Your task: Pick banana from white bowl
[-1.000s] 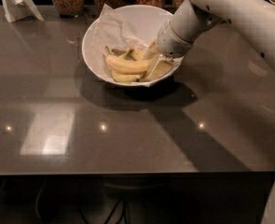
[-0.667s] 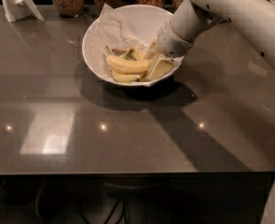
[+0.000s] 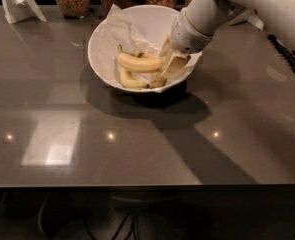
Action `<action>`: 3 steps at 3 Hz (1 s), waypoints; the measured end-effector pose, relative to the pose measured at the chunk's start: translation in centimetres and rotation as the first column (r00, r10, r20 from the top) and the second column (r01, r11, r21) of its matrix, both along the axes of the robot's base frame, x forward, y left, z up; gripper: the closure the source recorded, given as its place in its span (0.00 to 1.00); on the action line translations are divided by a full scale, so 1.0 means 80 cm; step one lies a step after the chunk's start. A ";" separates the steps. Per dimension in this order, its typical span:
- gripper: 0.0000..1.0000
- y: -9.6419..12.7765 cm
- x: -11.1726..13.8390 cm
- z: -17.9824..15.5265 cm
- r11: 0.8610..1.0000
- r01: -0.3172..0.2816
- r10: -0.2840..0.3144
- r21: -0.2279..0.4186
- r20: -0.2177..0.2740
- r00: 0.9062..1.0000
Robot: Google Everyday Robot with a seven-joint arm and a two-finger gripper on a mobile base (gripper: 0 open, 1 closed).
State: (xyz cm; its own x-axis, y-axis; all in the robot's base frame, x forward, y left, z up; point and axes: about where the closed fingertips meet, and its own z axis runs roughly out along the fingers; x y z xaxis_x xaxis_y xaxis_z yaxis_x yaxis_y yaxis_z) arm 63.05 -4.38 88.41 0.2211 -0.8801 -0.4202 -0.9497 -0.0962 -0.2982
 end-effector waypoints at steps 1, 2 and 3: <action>1.00 -0.007 -0.012 0.037 1.000 -0.005 0.005 0.005 0.066 0.998; 1.00 -0.017 -0.029 0.069 0.999 -0.021 0.017 0.028 0.129 0.991; 1.00 -0.026 -0.056 0.090 0.996 -0.062 0.048 0.070 0.179 0.983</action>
Offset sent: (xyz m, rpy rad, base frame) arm -0.0393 -0.0276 0.0890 0.0582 -0.2097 0.0275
